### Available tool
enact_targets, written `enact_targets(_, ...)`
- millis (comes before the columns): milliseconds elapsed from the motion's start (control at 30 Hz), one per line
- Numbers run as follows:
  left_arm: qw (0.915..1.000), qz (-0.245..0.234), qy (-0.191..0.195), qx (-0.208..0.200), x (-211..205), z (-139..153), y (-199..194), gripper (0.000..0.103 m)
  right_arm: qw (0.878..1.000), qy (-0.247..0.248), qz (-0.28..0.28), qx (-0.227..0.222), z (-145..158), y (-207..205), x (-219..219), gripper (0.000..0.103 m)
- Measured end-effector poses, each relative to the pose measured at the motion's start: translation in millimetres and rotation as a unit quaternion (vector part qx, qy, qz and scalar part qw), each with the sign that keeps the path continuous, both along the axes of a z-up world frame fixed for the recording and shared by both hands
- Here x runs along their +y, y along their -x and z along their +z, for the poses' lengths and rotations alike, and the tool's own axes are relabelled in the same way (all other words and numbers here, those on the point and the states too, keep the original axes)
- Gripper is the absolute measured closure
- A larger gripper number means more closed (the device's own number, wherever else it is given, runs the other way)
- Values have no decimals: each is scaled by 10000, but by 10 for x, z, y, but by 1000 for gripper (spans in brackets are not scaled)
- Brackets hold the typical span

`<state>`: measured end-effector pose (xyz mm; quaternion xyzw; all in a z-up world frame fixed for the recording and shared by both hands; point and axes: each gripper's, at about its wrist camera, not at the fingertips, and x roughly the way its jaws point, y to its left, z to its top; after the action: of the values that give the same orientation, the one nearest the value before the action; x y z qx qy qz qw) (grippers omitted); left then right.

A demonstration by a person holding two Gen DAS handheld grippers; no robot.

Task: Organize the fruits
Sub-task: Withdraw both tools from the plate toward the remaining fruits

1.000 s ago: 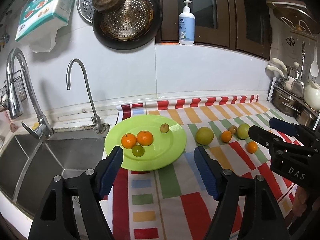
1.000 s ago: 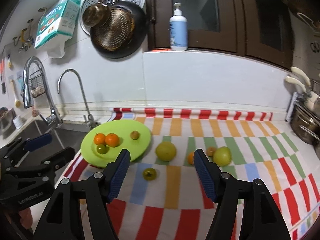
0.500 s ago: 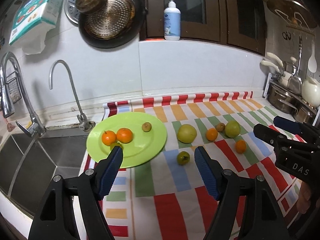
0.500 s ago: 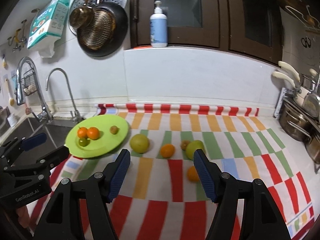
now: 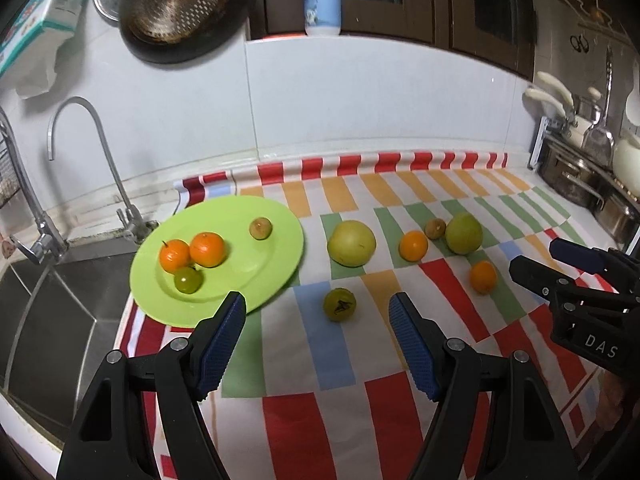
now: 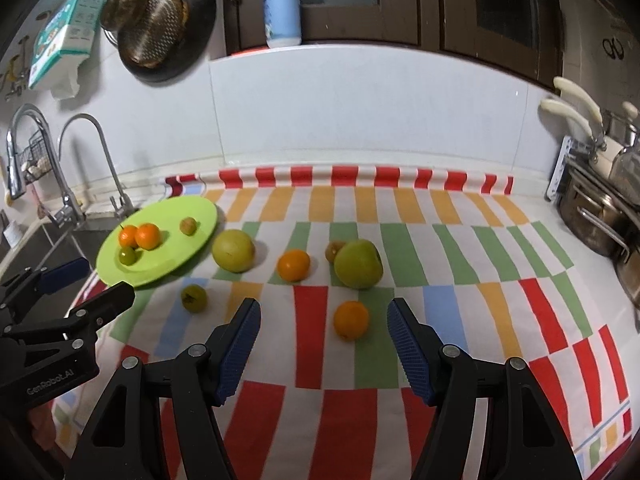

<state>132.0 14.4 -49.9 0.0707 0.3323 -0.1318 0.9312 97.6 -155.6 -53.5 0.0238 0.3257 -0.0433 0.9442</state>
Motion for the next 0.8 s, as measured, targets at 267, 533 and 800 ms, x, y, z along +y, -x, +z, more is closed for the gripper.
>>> enact_targets(267, 9995, -110, -192, 214, -128, -220, -218, 30, 9995, -70, -32, 313, -230, -176, -106, 37)
enact_targets(533, 9981, -194, -276, 522, -197, -424, -424, 38, 9974, -264, -107, 668, -479, -355, -179, 42)
enact_targets(800, 9963, -340, -276, 742, -276, -577, -549, 44, 9957, -305, -181, 861, -628, -471, -254, 52)
